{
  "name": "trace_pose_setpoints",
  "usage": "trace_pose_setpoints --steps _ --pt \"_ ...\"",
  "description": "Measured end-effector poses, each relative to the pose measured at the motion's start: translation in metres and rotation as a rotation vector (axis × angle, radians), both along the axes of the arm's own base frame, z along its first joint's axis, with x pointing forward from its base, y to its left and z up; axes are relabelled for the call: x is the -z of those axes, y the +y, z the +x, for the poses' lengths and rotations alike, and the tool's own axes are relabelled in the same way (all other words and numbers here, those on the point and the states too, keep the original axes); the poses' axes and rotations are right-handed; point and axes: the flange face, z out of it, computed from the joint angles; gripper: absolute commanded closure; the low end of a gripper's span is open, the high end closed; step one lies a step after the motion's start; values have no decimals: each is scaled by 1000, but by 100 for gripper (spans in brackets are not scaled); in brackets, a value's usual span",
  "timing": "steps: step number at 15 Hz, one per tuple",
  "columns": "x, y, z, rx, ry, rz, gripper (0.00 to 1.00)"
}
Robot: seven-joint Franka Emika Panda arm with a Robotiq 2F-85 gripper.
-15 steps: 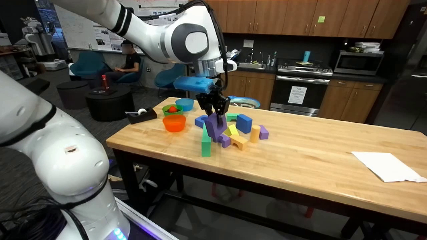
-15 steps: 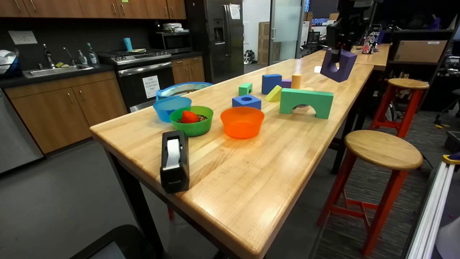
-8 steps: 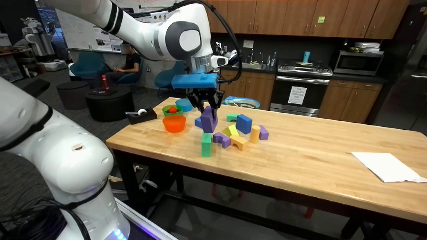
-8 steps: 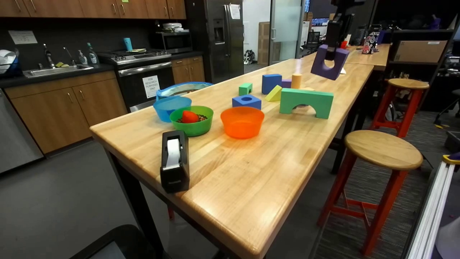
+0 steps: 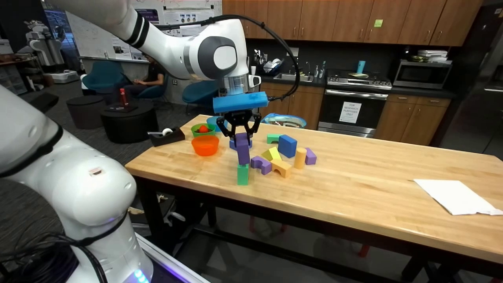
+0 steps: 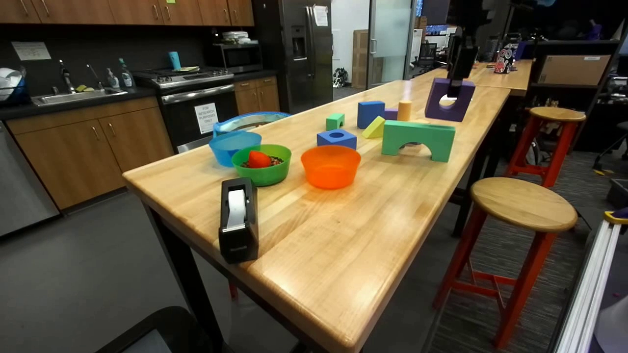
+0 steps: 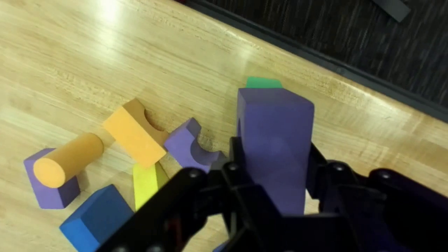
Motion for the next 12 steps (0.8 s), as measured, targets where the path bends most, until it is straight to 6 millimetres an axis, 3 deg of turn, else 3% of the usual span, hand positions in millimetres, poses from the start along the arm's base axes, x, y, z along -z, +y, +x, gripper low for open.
trace_pose_setpoints --steps 12 --pt "11 11 14 -124 9 -32 84"
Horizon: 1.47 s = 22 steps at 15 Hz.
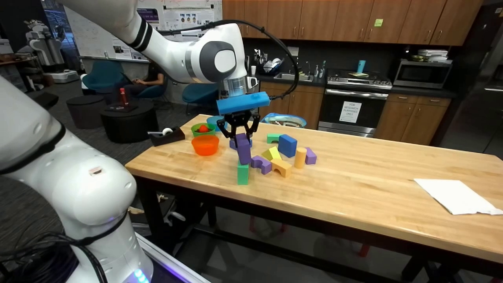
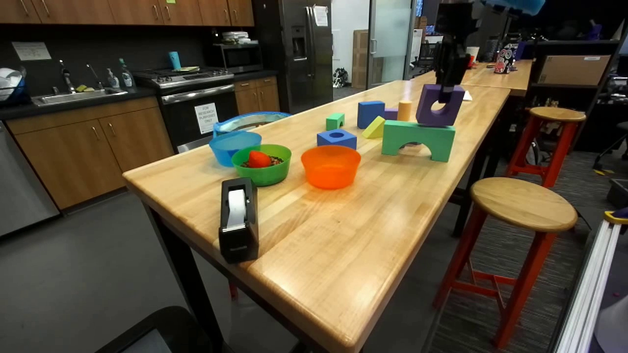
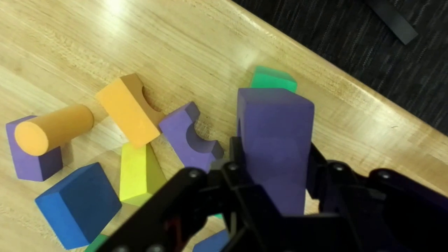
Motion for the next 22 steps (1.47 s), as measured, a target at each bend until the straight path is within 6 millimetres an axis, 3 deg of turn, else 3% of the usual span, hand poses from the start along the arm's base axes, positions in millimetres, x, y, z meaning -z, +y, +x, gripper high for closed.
trace_pose_setpoints --steps 4,5,7,11,22 --pt "7 6 6 4 11 -6 84" --pt "7 6 8 6 11 -7 34" --pt "6 7 10 17 8 -8 29" --pt "6 6 13 33 7 -9 3" --pt "-14 6 21 105 -49 -6 0"
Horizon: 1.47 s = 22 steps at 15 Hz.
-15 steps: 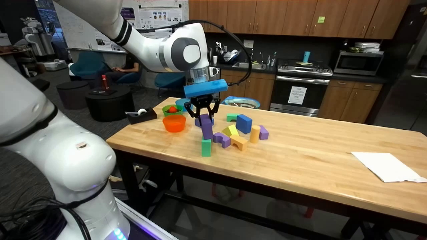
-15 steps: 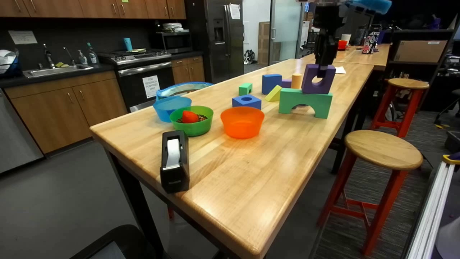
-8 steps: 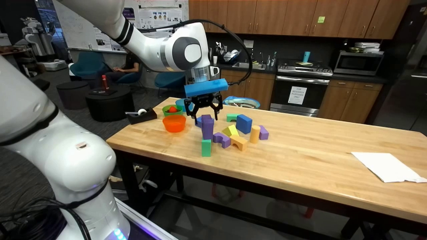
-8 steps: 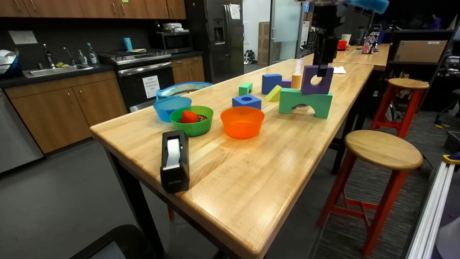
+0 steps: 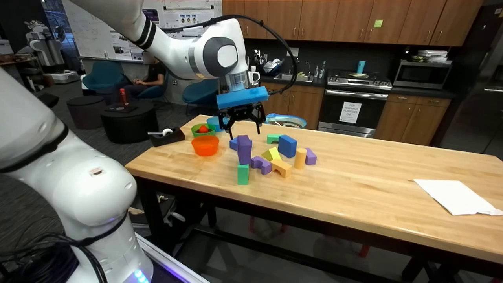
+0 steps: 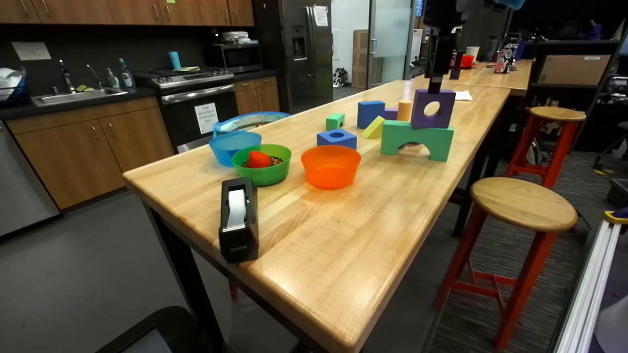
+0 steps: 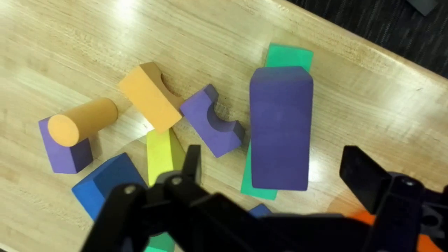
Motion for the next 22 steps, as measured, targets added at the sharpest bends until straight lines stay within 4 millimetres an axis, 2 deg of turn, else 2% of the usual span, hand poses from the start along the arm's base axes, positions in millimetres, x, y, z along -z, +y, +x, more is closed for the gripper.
trace_pose_setpoints --steps 6,15,22 --pt "-19 12 -7 134 -51 59 0" --pt "-42 56 -28 419 -105 144 0" --pt "-40 58 -33 491 -155 168 0"
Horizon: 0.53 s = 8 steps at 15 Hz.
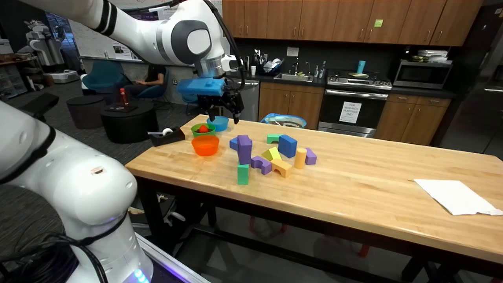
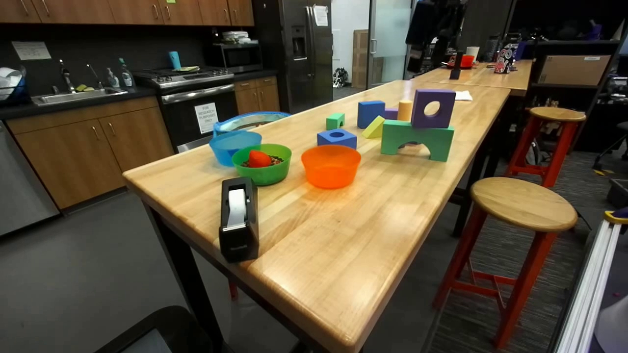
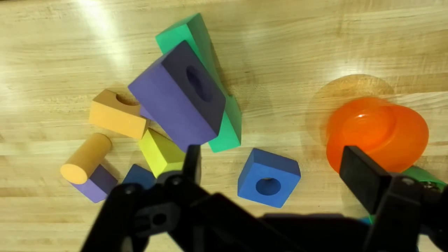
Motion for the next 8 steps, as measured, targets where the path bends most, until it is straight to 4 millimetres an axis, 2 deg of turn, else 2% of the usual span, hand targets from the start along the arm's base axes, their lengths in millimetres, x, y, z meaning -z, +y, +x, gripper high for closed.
trace_pose_setpoints --steps 3,6,8 --pt "2 0 -1 -5 11 0 0" --pt "10 1 -11 -87 133 56 0" --pt "6 -3 -16 -136 190 109 0"
